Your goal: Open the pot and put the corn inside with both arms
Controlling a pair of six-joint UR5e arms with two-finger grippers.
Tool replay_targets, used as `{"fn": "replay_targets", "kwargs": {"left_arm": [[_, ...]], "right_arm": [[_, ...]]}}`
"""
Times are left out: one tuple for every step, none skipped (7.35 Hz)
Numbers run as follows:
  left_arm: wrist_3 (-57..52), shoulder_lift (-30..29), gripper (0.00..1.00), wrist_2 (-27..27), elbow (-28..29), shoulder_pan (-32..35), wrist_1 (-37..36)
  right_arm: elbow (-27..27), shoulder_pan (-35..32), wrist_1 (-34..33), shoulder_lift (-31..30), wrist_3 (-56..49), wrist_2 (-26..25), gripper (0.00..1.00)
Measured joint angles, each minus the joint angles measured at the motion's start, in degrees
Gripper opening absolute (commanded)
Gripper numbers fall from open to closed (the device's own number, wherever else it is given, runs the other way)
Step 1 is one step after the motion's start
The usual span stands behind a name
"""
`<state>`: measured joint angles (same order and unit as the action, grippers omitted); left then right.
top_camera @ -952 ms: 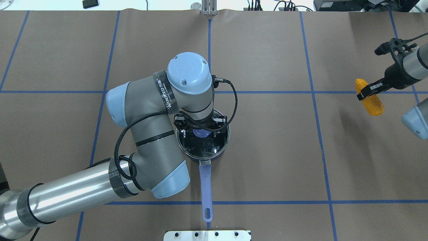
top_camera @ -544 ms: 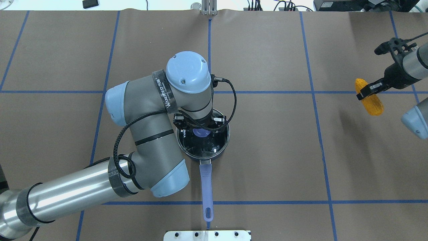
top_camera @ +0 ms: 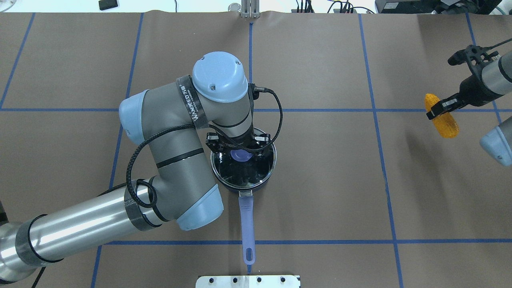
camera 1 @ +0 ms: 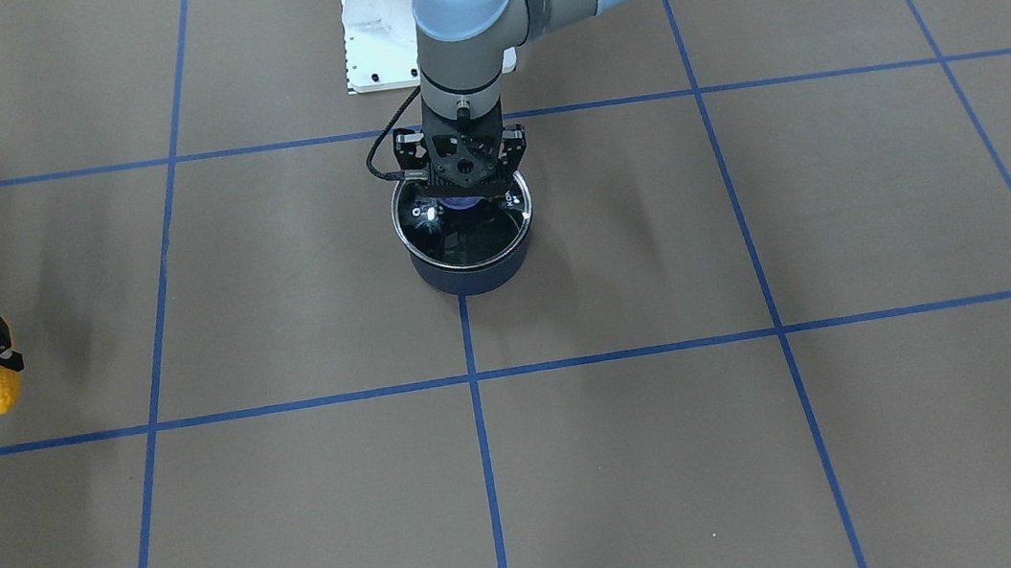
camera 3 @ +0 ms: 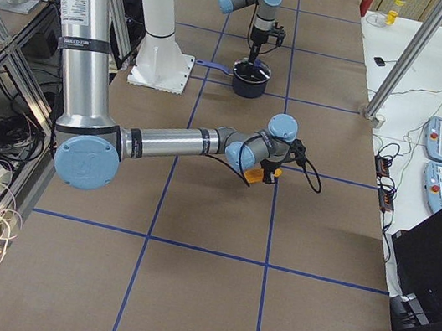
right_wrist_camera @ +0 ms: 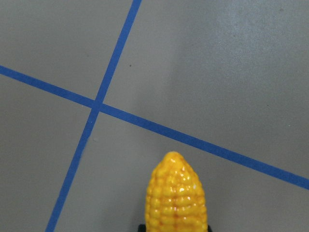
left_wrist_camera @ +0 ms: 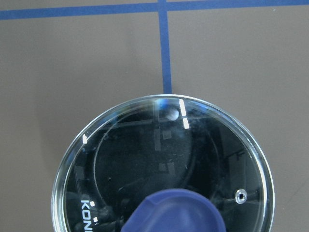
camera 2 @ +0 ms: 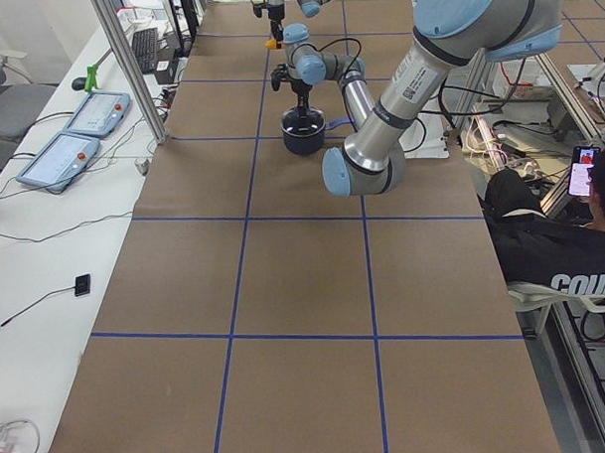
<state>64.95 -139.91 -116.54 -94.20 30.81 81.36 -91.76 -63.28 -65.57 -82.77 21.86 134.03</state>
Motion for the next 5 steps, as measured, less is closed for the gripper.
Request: {"fn": "replay_targets", "kwargs": {"left_arm": [[0.0,0.8,0.56,-0.6,-1.9,0.5,-0.2],[-0.1,3.5,0.56,-0.9,-5.2,0.9,-0.2],[-1.2,7.8,0.56,-1.1,-10.1,1.4,-0.3],[-3.9,12.1,0.54,-1.5,-14.7,2.2,-0.7],[-6.4,15.8,0.54,-2.2,-18.0,3.2,-1.0]], "right_arm": [[0.0,0.0,-0.1,0.2,0.0,0.0,0.03],[0.0,0.0,-0.2,0.5,0.0,0.0,0.03],[0.1,0.0,-0.4,0.8,0.1,0.0,0.03],[0.1,0.1,-0.7,1.2,0.2,0.0,0.03],[0.0,0.1,-1.9,2.3,0.4,0.0,0.03]]}}
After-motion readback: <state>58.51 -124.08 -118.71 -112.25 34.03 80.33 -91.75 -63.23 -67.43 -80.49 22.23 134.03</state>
